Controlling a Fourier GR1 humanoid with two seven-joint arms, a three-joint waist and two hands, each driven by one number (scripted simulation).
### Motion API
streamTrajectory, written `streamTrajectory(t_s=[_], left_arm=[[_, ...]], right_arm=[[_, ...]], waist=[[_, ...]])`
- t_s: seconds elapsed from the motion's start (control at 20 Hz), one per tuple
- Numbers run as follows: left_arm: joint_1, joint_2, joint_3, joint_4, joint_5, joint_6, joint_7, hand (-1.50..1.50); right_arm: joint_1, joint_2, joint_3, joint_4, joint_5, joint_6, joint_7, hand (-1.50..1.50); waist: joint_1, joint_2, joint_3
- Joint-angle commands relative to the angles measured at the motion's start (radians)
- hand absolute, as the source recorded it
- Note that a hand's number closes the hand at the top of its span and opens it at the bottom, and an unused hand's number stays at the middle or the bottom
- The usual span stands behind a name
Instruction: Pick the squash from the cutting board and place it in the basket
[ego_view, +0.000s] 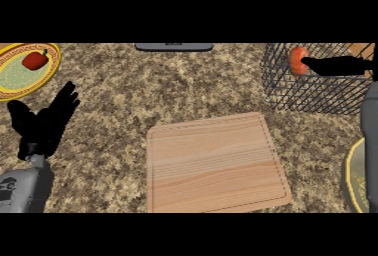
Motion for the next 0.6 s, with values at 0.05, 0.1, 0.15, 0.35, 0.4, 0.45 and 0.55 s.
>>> streamTrajectory(t_s=[0.05, 0.1, 0.15, 0.35, 0.4, 0.45, 0.55], left_arm=[[0.013, -0.005, -0.005, -0.045, 0.006, -0.004, 0.04, 0.0], [0.008, -0.013, 0.002, 0.015, -0.004, 0.002, -0.013, 0.0], [0.035, -0.029, -0.022, -0.08, 0.007, 0.003, 0.051, 0.0], [-0.009, -0.019, -0.002, 0.043, -0.02, 0.01, -0.029, 0.0], [0.035, 0.004, 0.001, -0.072, 0.01, -0.012, 0.061, 0.0], [0.023, -0.001, -0.006, -0.073, -0.005, 0.004, 0.055, 0.0], [-0.009, -0.015, -0.012, -0.034, -0.01, 0.014, 0.055, 0.0]], right_arm=[[-0.045, -0.01, 0.001, 0.163, -0.031, -0.057, -0.109, -1.5], [-0.019, -0.015, 0.019, 0.101, -0.032, -0.037, -0.096, -1.5], [-0.087, -0.011, 0.003, 0.185, -0.042, -0.069, -0.134, -1.5], [-0.069, -0.027, -0.073, 0.155, -0.144, -0.07, -0.168, -1.5], [-0.044, -0.026, -0.1, 0.117, -0.156, -0.076, -0.113, -1.5], [-0.078, 0.01, -0.113, 0.103, -0.171, -0.103, -0.06, -1.5], [-0.065, -0.017, -0.216, 0.125, -0.255, -0.128, -0.102, -1.5]], waist=[[0.001, -0.001, 0.0], [-0.004, -0.002, 0.0], [0.004, -0.001, 0.0], [-0.006, 0.0, 0.0], [-0.004, -0.004, 0.0], [-0.004, -0.005, 0.0], [-0.012, -0.002, 0.001]])
